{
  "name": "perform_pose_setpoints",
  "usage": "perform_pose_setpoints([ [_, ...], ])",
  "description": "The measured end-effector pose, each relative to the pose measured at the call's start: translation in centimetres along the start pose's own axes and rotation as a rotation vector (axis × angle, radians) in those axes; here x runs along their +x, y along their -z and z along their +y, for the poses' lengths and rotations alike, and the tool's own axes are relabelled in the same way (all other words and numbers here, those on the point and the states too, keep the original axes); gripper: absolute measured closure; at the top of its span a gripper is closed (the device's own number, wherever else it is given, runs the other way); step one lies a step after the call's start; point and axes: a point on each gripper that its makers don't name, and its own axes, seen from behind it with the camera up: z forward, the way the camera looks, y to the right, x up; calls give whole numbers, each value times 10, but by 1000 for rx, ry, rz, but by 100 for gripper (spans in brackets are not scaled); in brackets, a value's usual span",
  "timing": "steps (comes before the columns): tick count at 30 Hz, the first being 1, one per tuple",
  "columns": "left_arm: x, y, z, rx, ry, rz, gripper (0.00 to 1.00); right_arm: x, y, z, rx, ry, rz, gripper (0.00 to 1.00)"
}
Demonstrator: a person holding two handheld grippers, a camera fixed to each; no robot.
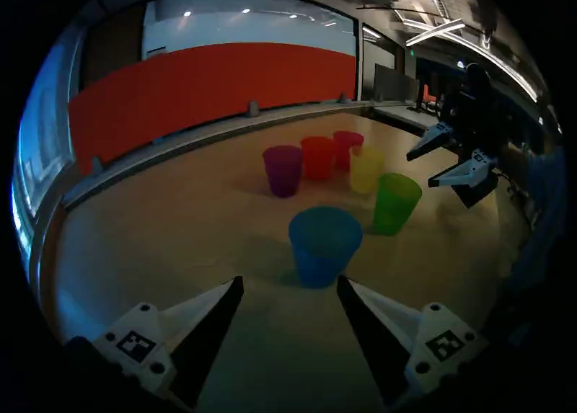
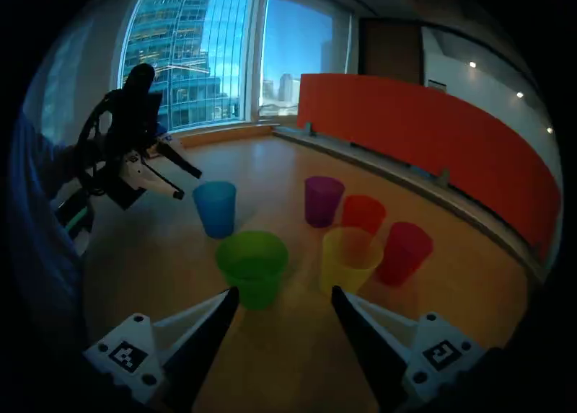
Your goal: Pour water
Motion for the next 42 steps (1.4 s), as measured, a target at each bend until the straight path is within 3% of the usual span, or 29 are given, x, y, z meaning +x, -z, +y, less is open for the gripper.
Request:
perform_pose_setpoints([
  [5, 7, 11, -13, 53, 39, 55, 3, 9, 9, 14, -66, -48, 51, 0],
  [15, 28, 32, -45, 213, 79, 182, 3, 26, 26, 52, -264, -159, 164, 0],
  [24, 49, 51, -70, 350, 100, 298, 3, 46, 43, 87, -442, -194, 258, 1],
  [33, 74, 74, -82, 454, 117, 424, 4, 70, 70, 116, -626, -212, 379, 1],
  [42, 92, 92, -88, 522, 152, 532, 4, 78, 92, 128, -735, -265, 473, 1],
])
